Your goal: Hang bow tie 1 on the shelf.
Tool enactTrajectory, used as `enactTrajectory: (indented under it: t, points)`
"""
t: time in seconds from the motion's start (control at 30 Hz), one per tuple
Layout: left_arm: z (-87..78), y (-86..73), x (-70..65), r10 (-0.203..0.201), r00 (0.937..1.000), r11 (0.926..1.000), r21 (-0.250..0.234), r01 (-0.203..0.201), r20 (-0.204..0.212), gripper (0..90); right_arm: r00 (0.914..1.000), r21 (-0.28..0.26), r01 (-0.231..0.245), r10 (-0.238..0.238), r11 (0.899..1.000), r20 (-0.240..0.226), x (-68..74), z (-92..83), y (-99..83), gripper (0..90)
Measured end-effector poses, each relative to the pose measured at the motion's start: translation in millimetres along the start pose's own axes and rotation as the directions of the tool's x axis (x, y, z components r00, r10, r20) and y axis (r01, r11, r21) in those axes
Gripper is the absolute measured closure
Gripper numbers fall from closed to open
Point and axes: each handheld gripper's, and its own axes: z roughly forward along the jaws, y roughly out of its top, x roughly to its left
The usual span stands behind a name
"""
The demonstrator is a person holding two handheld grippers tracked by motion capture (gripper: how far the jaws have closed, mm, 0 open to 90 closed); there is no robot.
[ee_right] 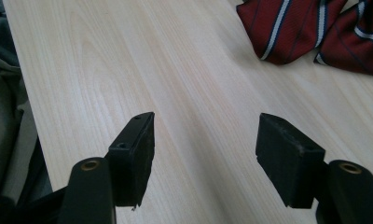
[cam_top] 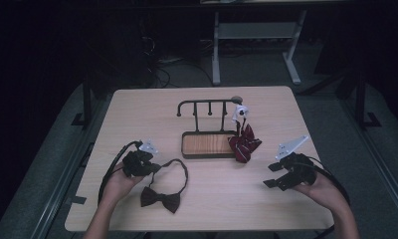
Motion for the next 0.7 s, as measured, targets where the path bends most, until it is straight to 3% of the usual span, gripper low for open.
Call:
enactTrajectory:
  t: [0.27,0.7]
  points:
    - [-15.7,1.6,-3.0,-0.003,1.0,0.9989,-0.047,0.003,0.008,89.9,1.0,-0.004,-0.006,0.006,1.0,0.003,0.1,-2.3,-1.4,36.9]
    - [-33.2,15.3,-14.6,0.065,0.9979,0.9972,-0.037,-0.065,0.003,89.9,1.0,-0.018,-0.006,0.006,1.0,0.003,-1.1,-7.4,-2.7,36.8]
